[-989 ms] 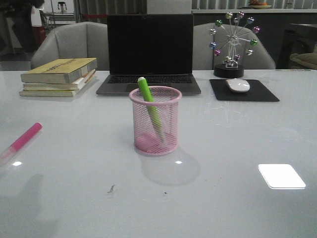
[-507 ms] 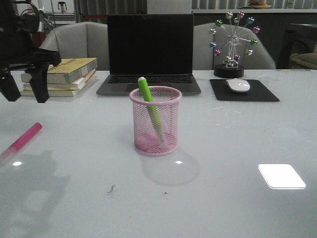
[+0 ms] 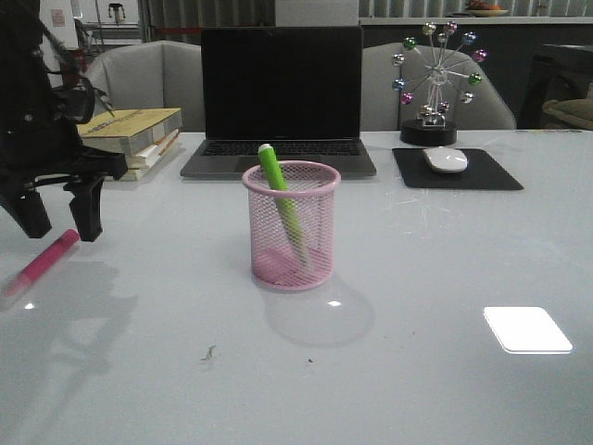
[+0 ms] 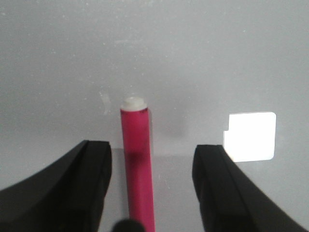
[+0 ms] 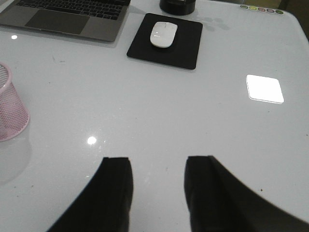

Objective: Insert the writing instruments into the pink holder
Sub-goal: 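Lower the left gripper over the pink highlighter and close on it, then lift the pink highlighter and carry it above the pink holder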

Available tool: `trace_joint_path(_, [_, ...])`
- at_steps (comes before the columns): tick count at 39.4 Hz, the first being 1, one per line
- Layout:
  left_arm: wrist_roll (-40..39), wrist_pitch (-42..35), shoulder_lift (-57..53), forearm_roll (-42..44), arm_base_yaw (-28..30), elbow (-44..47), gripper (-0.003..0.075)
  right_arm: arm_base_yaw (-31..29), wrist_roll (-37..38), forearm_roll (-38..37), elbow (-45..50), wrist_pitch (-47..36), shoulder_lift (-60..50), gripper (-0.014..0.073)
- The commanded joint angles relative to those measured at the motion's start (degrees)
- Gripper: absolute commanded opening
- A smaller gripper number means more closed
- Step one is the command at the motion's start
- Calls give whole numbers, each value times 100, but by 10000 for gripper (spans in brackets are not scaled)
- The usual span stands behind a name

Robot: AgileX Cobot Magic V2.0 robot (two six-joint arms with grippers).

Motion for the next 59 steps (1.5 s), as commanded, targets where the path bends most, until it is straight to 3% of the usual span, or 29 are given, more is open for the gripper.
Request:
trace_joint_path(1, [-70, -115, -226, -69, -33, -169, 438, -37, -19, -158, -160, -403, -16, 384])
trace_joint_path(12, [-70, -150, -87, -69, -33, -169, 433, -37, -19, -227, -160, -196, -16, 384])
trace_joint_path(23, [-70, 25, 163, -69, -33, -148, 333, -37, -19, -231, -160, -172, -16, 384])
trace_joint_path(28, [-70, 40, 196, -69, -33, -147, 245, -37, -19, -231, -160, -172, -16, 384])
trace_joint_path(34, [-70, 51, 196, -69, -33, -147, 86, -37, -19, -238, -160, -172, -16, 384])
trace_joint_path(45, [-8, 88, -83, -69, -53, -435, 92, -37, -19, -238, -160, -172, -16, 384])
trace_joint_path(59, [-8, -1654, -1470, -69, -319, -604, 92, -37, -19, -238, -160, -172, -16, 384])
